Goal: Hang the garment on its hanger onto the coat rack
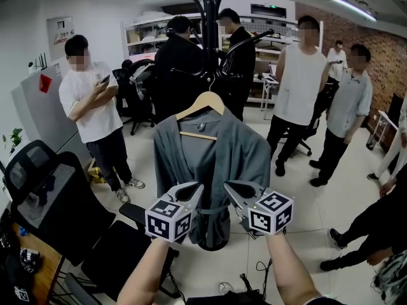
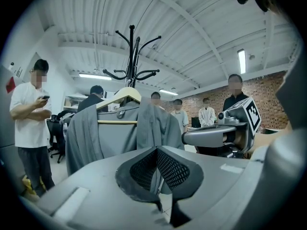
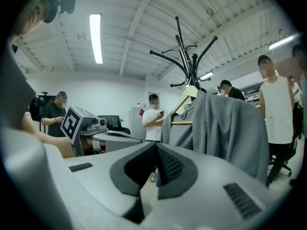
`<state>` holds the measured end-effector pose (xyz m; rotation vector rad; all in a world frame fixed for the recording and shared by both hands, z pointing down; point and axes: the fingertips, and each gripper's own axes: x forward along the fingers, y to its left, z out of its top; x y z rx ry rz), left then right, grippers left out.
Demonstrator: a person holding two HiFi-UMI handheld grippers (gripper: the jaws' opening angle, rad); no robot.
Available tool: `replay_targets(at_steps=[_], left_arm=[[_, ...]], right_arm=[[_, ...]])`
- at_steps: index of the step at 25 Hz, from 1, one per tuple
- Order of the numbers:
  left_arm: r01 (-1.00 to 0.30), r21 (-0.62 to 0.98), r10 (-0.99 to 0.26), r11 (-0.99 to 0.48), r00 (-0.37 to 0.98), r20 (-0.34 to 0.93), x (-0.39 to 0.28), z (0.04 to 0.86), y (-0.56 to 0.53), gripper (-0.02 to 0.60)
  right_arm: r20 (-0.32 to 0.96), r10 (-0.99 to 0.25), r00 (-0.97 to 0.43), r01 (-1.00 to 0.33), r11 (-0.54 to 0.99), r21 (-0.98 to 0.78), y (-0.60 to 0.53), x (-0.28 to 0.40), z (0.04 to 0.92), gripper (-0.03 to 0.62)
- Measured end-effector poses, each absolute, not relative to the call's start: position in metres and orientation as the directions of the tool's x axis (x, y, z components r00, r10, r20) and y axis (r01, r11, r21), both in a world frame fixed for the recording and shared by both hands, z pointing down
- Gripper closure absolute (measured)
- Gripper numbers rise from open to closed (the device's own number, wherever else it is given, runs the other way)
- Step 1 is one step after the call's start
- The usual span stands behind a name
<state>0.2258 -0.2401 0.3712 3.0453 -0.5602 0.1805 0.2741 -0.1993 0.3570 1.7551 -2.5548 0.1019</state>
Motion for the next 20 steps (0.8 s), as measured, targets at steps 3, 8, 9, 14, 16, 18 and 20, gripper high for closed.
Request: replay_targets(at_steps=[3,8,9,14,16,18,20], left_arm=[[-0.362,0.019,-0.357,-0.932,0.926,0.122,0.2245,0.3714,-0.242,0.581],[-0.369,0.021,-0.364,-0.929,0.924,0.121,0.2246,0.3715,-0.2432,0.581],[-0.37,0.022,-0.365,-0.929,0.923,0.121,0.2247,0.3718,-0.2438,0.581],[-0.375,0.027,-0.369,-0.927,0.922,0.119,0.2247,0.3716,-0.2451,0.581],[-0.373,0.029,-0.368,-0.927,0.922,0.121,0.2252,0.3722,-0.2442,0.581],[-0.373,0.032,-0.367,-0.927,0.922,0.123,0.2256,0.3731,-0.2438,0.581],[-0.373,0.035,-0.367,-0.927,0.922,0.124,0.2258,0.374,-0.2436,0.581]], right_arm=[[0.07,-0.928,-0.365,-0.931,0.363,-0.035,-0.2009,0.2724,0.3573,0.594],[0.073,-0.925,-0.372,-0.928,0.37,-0.036,-0.2031,0.2722,0.3576,0.594],[0.073,-0.925,-0.374,-0.928,0.372,-0.037,-0.2038,0.2724,0.3581,0.594],[0.068,-0.921,-0.383,-0.924,0.381,-0.04,-0.2051,0.2706,0.3586,0.593],[0.067,-0.921,-0.384,-0.923,0.382,-0.042,-0.2045,0.2703,0.3588,0.592],[0.065,-0.92,-0.386,-0.922,0.384,-0.044,-0.2042,0.2699,0.3585,0.593],[0.064,-0.919,-0.389,-0.921,0.386,-0.043,-0.2042,0.2696,0.3579,0.593]])
